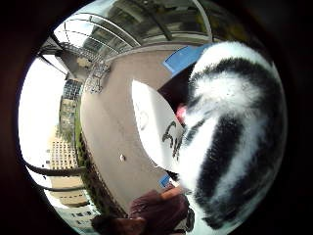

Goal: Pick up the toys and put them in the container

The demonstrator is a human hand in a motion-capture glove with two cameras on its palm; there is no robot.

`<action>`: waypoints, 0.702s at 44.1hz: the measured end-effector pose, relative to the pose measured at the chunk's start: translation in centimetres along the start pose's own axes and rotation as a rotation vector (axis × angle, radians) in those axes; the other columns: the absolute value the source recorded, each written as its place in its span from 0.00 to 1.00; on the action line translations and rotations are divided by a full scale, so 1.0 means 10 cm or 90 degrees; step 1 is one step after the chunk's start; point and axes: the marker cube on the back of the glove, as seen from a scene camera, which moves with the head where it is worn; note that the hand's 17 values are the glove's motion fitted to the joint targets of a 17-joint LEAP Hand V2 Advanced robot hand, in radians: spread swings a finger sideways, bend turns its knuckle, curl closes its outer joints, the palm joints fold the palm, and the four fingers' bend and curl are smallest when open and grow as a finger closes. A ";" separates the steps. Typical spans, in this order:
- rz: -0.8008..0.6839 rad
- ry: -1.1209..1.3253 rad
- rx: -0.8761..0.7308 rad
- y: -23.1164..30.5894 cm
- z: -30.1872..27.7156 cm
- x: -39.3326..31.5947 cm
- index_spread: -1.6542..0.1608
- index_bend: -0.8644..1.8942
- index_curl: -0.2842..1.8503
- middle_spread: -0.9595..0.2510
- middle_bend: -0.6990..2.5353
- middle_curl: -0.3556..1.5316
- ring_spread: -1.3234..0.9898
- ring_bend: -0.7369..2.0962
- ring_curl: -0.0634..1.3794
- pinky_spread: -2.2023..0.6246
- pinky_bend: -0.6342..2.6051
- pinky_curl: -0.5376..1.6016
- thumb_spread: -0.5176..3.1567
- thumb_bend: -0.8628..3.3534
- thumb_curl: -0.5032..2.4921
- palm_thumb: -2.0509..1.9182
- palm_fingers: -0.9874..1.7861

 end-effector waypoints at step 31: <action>-0.121 0.045 -0.077 0.00 0.22 -0.98 0.78 0.33 0.31 0.79 0.25 0.39 0.56 0.32 0.38 0.79 0.51 0.46 0.44 0.19 0.39 0.52 0.20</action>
